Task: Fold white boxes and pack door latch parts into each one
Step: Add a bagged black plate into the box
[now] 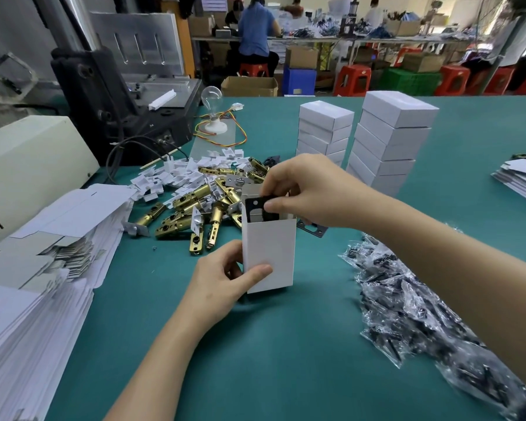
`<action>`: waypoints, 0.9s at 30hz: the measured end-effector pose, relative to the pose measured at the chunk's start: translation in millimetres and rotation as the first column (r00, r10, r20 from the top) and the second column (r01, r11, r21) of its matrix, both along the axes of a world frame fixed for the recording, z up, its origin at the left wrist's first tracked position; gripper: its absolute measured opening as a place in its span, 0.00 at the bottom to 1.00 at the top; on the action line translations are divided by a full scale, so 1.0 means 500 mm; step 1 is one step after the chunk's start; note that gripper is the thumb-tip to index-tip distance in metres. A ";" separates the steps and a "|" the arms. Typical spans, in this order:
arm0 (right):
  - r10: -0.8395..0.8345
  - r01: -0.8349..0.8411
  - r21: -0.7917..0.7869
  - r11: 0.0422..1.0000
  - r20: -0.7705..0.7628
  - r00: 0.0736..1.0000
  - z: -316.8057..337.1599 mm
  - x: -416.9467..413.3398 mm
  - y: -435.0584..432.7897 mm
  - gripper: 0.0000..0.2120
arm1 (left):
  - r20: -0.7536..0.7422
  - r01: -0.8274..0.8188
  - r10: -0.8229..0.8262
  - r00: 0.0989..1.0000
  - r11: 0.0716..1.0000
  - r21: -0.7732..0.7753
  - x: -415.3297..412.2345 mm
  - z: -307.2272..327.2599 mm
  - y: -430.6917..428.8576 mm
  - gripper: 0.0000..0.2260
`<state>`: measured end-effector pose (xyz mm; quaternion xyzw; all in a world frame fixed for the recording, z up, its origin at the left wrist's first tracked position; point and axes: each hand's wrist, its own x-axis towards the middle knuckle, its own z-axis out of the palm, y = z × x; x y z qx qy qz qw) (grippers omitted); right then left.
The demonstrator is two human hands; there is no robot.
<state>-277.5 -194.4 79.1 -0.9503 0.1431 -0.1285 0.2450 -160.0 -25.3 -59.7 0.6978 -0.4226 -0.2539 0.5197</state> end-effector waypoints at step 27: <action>-0.366 0.155 -0.393 0.906 -0.546 0.754 -0.058 -0.082 -0.123 0.15 | 0.031 0.068 -0.068 0.997 0.998 -0.018 0.012 -0.010 0.000 0.19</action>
